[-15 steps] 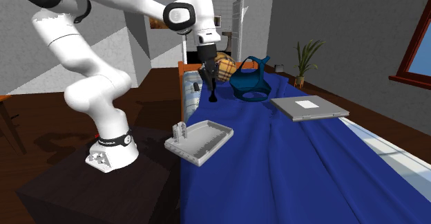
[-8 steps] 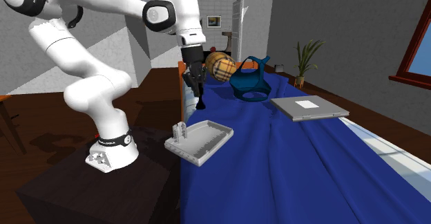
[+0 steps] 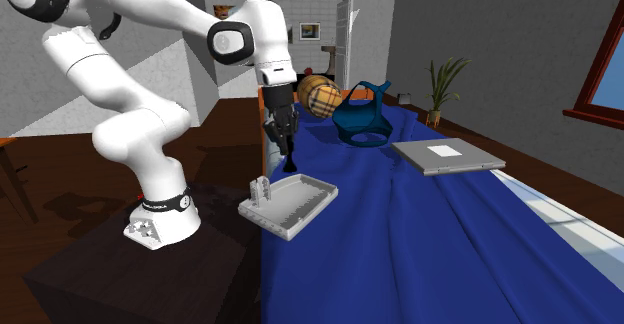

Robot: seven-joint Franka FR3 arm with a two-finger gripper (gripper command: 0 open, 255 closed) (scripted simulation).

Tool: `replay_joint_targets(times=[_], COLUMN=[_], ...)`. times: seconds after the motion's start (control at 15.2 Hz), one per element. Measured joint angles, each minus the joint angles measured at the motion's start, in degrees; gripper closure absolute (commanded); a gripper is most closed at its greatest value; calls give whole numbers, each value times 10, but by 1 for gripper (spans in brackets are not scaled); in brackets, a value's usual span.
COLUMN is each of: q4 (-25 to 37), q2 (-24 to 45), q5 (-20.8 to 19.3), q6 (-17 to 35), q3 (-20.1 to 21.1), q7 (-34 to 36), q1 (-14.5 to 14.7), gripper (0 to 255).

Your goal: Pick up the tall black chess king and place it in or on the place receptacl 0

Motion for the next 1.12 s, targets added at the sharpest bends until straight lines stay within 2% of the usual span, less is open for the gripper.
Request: replay_joint_targets(times=[0.46,0.86,0.92,1.12], q4=[-37,-45,-45,-45], q2=[24,27,27,27], q5=[3,3,3,3], q6=[61,72,72,72], q3=[8,8,8,8], q7=[4,4,4,4], q1=[0,0,0,0], gripper=[255,255,0,0])
